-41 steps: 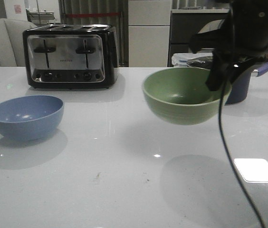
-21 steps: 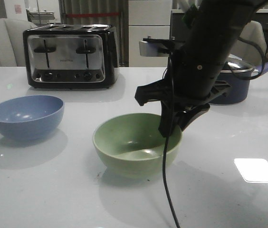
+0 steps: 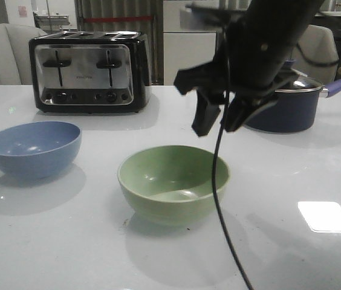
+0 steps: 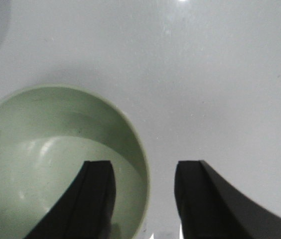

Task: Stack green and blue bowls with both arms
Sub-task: 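Release the green bowl and raise the right gripper away, then lower the left gripper into the light blue bowl and grip its rim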

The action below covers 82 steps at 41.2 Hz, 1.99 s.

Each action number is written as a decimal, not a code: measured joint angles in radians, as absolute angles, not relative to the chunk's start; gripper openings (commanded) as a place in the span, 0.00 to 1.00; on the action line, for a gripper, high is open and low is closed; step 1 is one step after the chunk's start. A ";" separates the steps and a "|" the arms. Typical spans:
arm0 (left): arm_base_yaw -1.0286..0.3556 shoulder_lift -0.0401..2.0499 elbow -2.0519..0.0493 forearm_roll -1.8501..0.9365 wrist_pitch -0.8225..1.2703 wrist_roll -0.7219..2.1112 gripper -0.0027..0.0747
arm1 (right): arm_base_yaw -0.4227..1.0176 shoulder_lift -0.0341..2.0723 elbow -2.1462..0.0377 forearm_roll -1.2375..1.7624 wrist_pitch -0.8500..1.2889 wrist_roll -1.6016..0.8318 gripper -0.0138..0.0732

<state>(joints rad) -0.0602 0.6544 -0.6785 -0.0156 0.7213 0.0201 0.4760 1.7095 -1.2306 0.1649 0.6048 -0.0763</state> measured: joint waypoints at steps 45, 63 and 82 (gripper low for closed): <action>-0.060 0.694 -0.679 -0.016 0.716 0.042 0.55 | 0.476 0.680 -0.613 0.149 0.727 -0.207 0.64; -0.155 1.086 -0.784 -0.014 0.653 0.047 0.87 | 0.476 0.677 -0.613 0.149 0.729 -0.210 0.64; -0.155 1.610 -1.057 -0.016 0.563 0.047 0.87 | 0.476 0.677 -0.613 0.149 0.729 -0.210 0.64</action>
